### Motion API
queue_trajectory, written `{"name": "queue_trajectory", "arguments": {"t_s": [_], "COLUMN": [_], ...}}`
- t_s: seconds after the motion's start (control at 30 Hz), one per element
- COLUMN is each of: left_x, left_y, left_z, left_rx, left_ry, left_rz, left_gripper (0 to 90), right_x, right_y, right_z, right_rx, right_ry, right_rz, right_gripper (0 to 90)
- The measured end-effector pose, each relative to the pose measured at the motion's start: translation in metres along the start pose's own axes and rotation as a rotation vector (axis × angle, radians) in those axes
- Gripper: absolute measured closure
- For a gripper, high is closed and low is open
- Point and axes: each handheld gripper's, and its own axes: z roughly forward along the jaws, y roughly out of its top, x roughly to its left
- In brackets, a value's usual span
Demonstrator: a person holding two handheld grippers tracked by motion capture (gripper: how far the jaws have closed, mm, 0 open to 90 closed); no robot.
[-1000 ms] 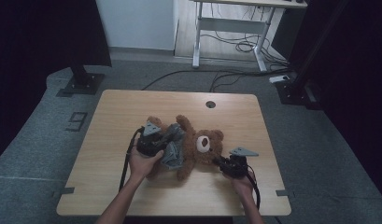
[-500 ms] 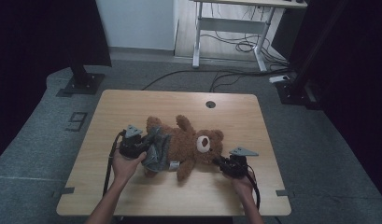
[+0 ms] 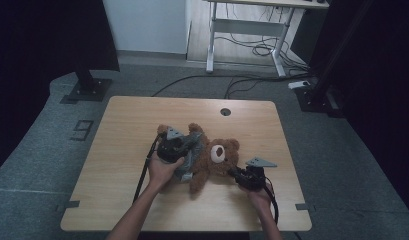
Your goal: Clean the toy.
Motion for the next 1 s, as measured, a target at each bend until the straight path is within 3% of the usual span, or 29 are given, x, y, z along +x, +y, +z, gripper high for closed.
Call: {"name": "queue_trajectory", "arguments": {"t_s": [0.1, 0.13, 0.2, 0.33, 0.5, 0.57, 0.6, 0.87, 0.93, 1.0], "left_x": [0.003, 0.003, 0.003, 0.001, -0.002, -0.002, -0.003, -0.004, -0.005, -0.006], "left_y": [-0.008, -0.015, -0.021, -0.029, -0.039, -0.039, -0.041, -0.044, -0.046, -0.047], "left_z": [0.0, 0.0, -0.001, -0.004, -0.008, -0.008, -0.008, -0.009, -0.01, -0.01], "left_rx": [-0.007, -0.007, -0.015, -0.03, -0.051, -0.053, -0.057, -0.058, -0.059, -0.06], "left_ry": [-0.003, -0.011, -0.024, -0.036, -0.042, -0.04, -0.037, -0.042, -0.045, -0.045], "left_rz": [-0.012, -0.017, -0.024, -0.025, -0.016, -0.013, -0.012, -0.009, -0.008, -0.009], "left_gripper": [76.8, 77.1, 77.3, 77.5, 77.6, 77.6, 77.6, 77.6, 77.6, 77.7], "right_x": [0.001, 0.002, 0.001, -0.001, 0.0, 0.002, 0.006, 0.013, 0.008, 0.0], "right_y": [0.0, 0.002, 0.004, 0.014, 0.027, 0.03, 0.038, 0.052, 0.05, 0.046], "right_z": [-0.002, -0.004, -0.008, -0.018, -0.013, -0.01, -0.006, 0.006, 0.009, 0.012], "right_rx": [-0.008, -0.02, -0.042, -0.098, -0.09, -0.084, -0.071, -0.045, -0.032, -0.004], "right_ry": [-0.017, -0.044, -0.06, -0.095, -0.16, -0.171, -0.205, -0.198, -0.174, -0.109], "right_rz": [-0.01, -0.011, 0.007, 0.044, 0.077, 0.071, 0.057, 0.077, 0.101, 0.138], "right_gripper": [65.3, 55.2, 45.3, 32.2, 20.8, 19.1, 15.6, 13.9, 14.3, 15.3]}}
